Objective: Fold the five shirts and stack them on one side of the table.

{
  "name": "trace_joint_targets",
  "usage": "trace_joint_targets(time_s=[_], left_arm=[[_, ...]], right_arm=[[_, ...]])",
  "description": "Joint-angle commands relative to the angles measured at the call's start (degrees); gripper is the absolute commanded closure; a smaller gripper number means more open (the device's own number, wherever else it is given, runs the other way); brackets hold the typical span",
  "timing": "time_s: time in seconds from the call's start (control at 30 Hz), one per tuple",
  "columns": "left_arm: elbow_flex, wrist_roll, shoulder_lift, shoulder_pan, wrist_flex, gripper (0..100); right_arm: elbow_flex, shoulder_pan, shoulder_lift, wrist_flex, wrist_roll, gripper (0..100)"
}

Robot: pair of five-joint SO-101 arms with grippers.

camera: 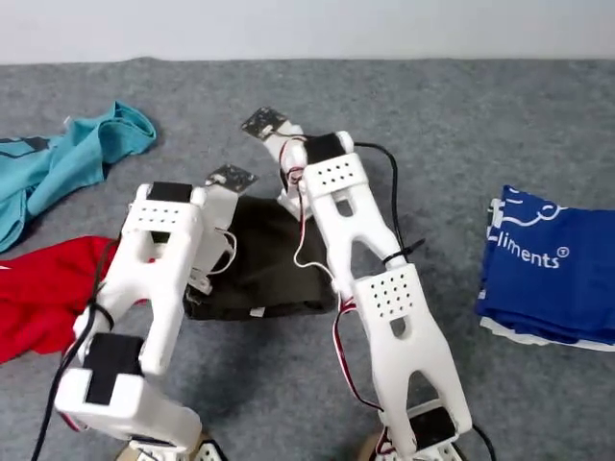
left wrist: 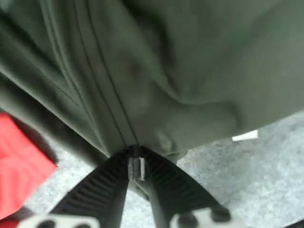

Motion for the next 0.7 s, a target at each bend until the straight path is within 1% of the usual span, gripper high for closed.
trace_joint_targets(time_s=[0.0,0.2,0.27,0.37,0.5,0.67], left_arm=[[1.1,-0.2,0.4,0.1,-0.8,99],[9.5,-1.1,1.4,-0.1,-4.5,99],[11.2,-1.7,1.3,-1.8,-4.5,99],[11.7,-3.0,-0.1,-7.2,-2.8,99],[10.8,-6.7,-8.8,-13.4,0.5,99],[9.2,-8.6,-22.3,-14.5,3.7,99]], right_arm=[[-3.0,1.6,-0.7,-0.5,-0.1,98.8],[-3.0,1.8,-0.7,-0.7,-0.1,98.8],[-3.0,2.1,-0.7,-0.7,-0.1,98.8],[-3.0,2.3,-0.9,-0.7,-0.1,98.8],[-3.0,2.2,-1.3,-0.6,0.0,98.8],[-3.1,1.9,-1.3,-0.6,0.0,98.9]])
